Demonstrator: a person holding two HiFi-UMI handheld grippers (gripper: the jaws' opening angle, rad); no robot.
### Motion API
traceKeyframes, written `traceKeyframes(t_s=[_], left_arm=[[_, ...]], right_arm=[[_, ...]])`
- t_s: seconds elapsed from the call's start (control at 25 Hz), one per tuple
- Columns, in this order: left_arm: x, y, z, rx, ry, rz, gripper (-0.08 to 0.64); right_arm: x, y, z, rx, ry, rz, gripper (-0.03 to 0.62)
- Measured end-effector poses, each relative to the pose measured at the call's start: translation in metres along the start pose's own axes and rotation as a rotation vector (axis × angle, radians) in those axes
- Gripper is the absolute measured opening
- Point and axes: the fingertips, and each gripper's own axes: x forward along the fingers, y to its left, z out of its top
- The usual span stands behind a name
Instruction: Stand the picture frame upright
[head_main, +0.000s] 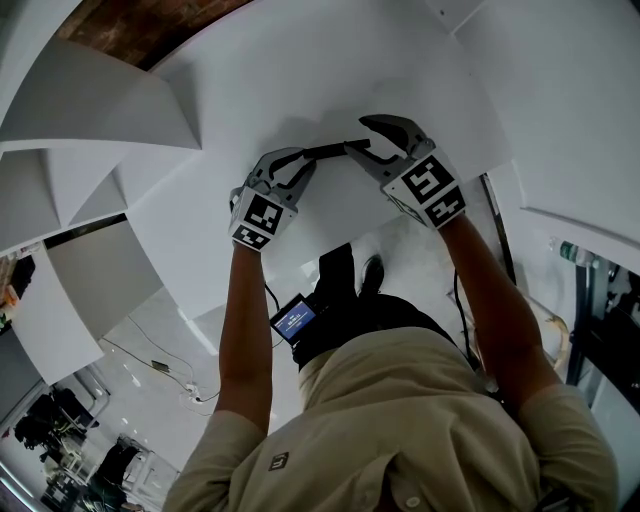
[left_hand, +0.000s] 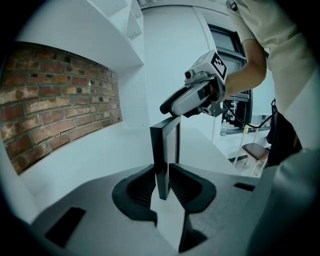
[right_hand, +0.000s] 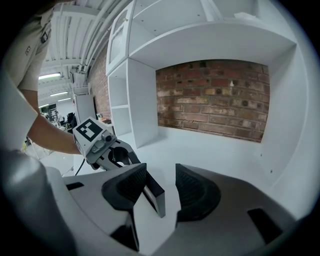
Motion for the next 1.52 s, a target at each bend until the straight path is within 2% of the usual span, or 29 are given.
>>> traceKeyframes(t_s=[0.92,1.52], left_arm=[[-0.002,-0.002,0.002,0.014,-0.005,-0.029,0.092],[-0.019,-0.005,0.009,0.04,0.009,-0.006,0.092]], right_arm=[[-0.001,0.003,0.001,-0.015,-0.004,0.017,0.179],[-0.014,0.006,0.016,-0.024,-0.046,0.016,0.179]])
